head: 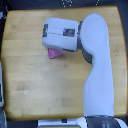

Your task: Folding a cloth

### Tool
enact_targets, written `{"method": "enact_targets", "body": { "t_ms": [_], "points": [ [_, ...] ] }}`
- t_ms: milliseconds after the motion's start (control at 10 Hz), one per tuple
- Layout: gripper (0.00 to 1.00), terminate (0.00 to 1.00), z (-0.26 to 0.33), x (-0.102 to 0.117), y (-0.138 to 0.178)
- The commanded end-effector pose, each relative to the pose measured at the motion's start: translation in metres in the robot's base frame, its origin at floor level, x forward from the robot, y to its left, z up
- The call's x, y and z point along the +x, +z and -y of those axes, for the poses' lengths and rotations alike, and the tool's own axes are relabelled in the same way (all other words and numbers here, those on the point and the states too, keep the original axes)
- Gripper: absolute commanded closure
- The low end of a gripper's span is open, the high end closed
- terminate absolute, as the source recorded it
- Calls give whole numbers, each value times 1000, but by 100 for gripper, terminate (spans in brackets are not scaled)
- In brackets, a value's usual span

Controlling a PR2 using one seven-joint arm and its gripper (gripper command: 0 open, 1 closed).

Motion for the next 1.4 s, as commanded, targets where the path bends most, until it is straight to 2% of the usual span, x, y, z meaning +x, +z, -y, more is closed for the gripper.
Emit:
{"method": "enact_targets", "body": {
  "t_ms": [0, 200, 600, 700, 900, 1000, 1200, 1300],
  "points": [
    [0, 0, -3, 5, 7],
    [0, 0, -6, 9, 21],
    [0, 0, -4, 19, 91],
    [0, 0, -1, 19, 97],
    [0, 0, 7, 28, 134],
    [0, 0, 9, 29, 141],
    [0, 0, 16, 43, 175],
    [0, 0, 24, 35, 198]
  ]
}}
